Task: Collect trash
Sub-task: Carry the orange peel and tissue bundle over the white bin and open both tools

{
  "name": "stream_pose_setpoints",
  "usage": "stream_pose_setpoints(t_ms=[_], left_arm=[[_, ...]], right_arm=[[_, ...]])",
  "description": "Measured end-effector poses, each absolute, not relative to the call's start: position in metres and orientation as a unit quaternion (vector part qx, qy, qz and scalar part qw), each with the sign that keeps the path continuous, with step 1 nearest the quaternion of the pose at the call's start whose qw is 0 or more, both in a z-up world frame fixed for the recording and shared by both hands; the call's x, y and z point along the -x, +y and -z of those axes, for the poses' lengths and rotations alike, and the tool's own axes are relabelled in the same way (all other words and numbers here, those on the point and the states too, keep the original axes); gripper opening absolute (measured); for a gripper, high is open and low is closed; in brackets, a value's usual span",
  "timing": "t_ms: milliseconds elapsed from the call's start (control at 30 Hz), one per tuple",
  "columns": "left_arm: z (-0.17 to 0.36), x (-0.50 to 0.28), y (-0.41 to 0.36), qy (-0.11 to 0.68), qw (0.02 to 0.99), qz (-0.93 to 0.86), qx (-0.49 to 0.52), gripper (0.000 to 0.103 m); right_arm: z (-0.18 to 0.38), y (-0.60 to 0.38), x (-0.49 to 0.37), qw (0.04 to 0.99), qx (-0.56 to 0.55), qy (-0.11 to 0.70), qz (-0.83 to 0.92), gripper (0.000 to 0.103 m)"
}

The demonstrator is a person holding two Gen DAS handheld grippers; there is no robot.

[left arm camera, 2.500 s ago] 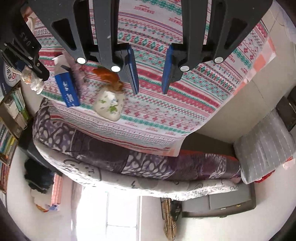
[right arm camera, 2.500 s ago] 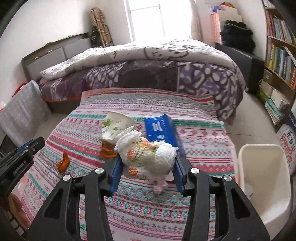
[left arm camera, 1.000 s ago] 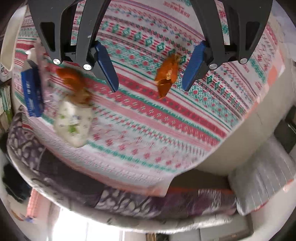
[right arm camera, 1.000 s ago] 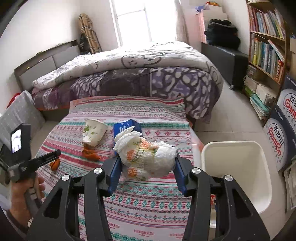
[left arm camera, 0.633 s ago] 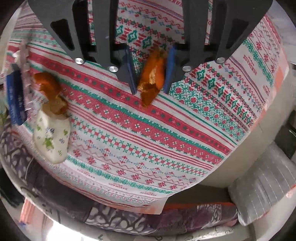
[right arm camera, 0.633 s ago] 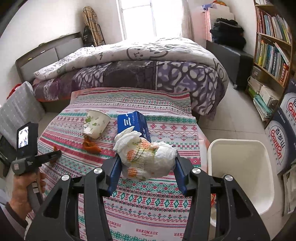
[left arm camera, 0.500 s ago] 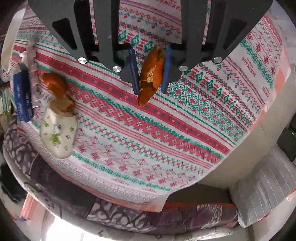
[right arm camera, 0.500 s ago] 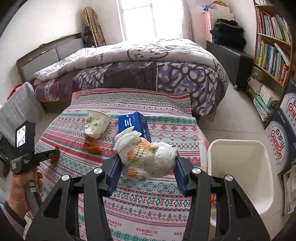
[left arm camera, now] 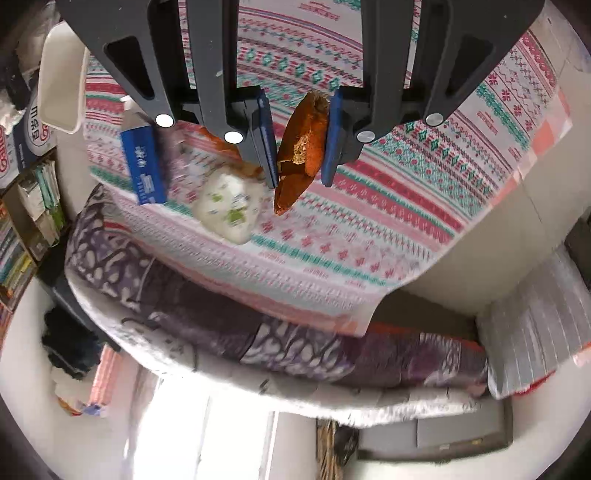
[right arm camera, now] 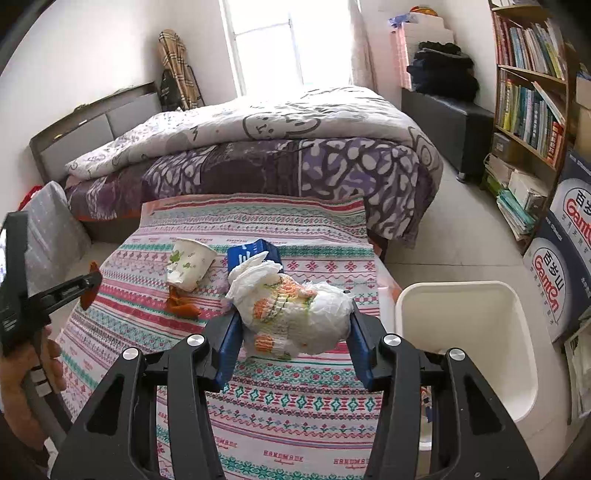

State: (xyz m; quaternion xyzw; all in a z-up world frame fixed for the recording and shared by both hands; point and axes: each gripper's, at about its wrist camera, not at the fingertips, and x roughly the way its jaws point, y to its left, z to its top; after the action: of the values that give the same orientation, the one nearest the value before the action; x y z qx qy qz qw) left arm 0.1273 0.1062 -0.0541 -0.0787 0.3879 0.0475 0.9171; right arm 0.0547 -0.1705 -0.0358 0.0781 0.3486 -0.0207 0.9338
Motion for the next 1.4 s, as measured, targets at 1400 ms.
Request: stream_pose_setpoints(t_ms=[1400], left_arm=[[0.013,-0.05,-0.102,0.3,0.947,0.101,-0.045,0.024]], right_arm=[[0.032,-0.309,-0.007,0.915,-0.127,0.342,0.175,0.049]])
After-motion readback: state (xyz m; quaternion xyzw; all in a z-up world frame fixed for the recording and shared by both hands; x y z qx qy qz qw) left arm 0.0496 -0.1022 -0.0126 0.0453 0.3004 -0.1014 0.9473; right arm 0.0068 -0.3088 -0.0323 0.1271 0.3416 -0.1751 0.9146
